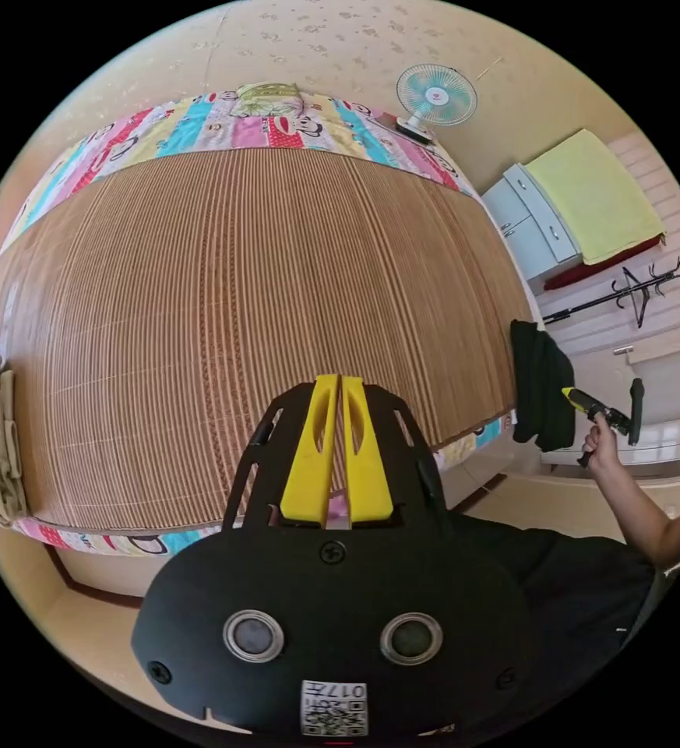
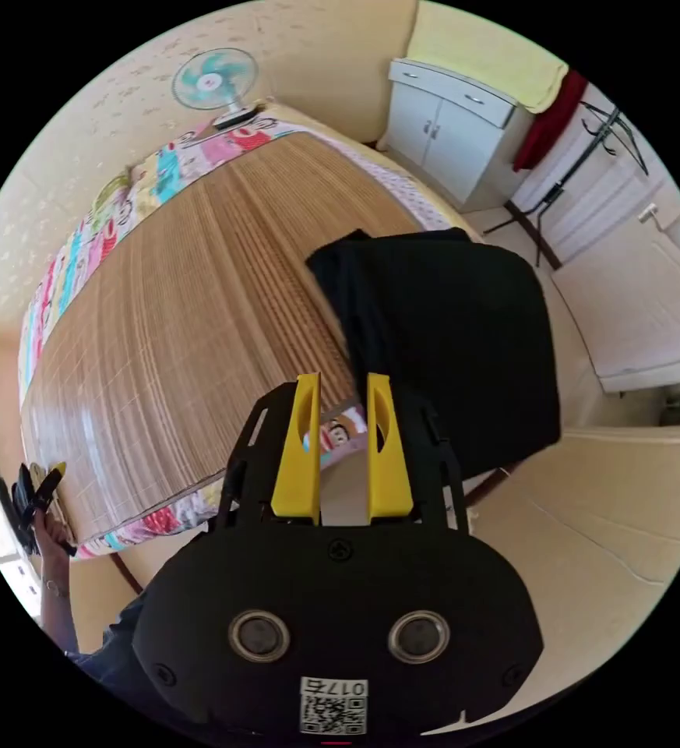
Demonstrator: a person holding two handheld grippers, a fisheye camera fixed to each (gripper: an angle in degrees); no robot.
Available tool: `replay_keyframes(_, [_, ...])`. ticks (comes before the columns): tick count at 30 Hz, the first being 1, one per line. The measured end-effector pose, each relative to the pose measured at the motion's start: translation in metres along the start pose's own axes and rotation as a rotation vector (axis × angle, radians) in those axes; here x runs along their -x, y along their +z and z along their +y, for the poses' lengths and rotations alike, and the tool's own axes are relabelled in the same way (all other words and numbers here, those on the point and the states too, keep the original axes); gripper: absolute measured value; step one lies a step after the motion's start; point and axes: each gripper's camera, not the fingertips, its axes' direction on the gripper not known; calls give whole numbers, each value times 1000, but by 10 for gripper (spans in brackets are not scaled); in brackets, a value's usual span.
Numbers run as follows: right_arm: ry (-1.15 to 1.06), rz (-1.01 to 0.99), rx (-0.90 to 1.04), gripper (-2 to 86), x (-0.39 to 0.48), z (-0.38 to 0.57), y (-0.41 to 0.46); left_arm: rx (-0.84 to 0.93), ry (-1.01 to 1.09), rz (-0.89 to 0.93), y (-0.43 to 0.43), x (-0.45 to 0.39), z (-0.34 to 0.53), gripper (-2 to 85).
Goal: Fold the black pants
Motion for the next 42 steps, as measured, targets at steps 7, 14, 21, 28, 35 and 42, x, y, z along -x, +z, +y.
replay_keyframes(7, [4, -25, 219, 89, -13, -33, 53, -8, 76, 182, 1, -88, 6, -10])
replay_keyframes(14, [-224, -534, -121, 28, 52, -49, -52, -55, 270, 313, -17, -183, 21, -10])
replay_keyframes(21, [-84, -715, -152, 52, -20, 29, -46, -2, 240, 395, 0, -227, 43, -10])
replay_keyframes(28, [371, -352, 14, 125, -139, 126, 22, -13, 296, 369, 13, -264, 87, -8])
replay_keyframes(35, [193, -547, 184, 116, -145, 152, 72, -10, 408, 344, 23, -326, 124, 14])
replay_keyframes(42, [-192, -979, -150, 34, -90, 193, -47, -32, 524, 337, 22, -381, 166, 49])
